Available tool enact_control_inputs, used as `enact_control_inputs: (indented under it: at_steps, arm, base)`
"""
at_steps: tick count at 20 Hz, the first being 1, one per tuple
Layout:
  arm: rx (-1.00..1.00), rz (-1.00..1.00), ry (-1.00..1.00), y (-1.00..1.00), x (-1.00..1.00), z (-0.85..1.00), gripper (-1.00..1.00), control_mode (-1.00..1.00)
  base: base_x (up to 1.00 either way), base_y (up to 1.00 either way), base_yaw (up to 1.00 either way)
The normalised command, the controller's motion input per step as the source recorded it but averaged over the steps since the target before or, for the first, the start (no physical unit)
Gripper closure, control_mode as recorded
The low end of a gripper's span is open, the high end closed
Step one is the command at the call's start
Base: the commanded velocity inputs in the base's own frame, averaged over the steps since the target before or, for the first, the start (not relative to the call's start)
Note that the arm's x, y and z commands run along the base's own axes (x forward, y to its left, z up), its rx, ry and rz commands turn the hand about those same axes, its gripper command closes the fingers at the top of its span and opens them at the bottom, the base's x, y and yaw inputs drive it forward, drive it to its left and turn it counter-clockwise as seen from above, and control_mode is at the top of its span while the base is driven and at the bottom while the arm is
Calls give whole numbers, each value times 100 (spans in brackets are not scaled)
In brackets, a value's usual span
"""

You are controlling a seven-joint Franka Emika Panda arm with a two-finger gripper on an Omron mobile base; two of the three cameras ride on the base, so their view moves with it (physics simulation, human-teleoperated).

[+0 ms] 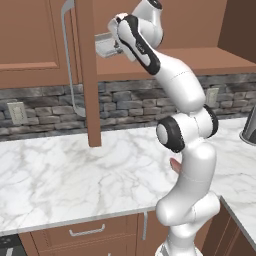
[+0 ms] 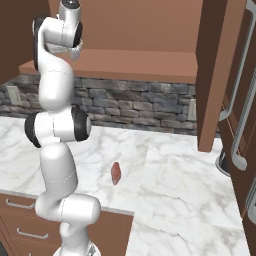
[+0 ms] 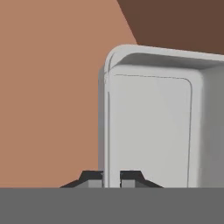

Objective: Retrieve the tupperware from the cabinet, then place the raw meat into the tupperware to avoid contamination.

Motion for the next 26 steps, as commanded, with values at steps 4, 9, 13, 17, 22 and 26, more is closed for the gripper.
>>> enact_control_inputs:
  at_steps: [4, 9, 13, 17, 22, 26]
  arm:
    - [10, -7, -24, -8, -27, 3, 100, -100]
    - [3, -10, -19, -11, -23, -2, 100, -100]
    - [0, -13, -19, -3, -23, -3, 100, -100]
    - [3, -14, -15, -11, -20, 9, 100, -100]
    - [9, -12, -4, -7, -18, 30, 100, -100]
    - [9, -11, 3, -7, -30, 25, 100, -100]
  base:
    - [0, 0, 0]
    - [0, 0, 0]
    - [0, 0, 0]
    - [0, 0, 0]
    - [0, 0, 0]
    - [0, 0, 0]
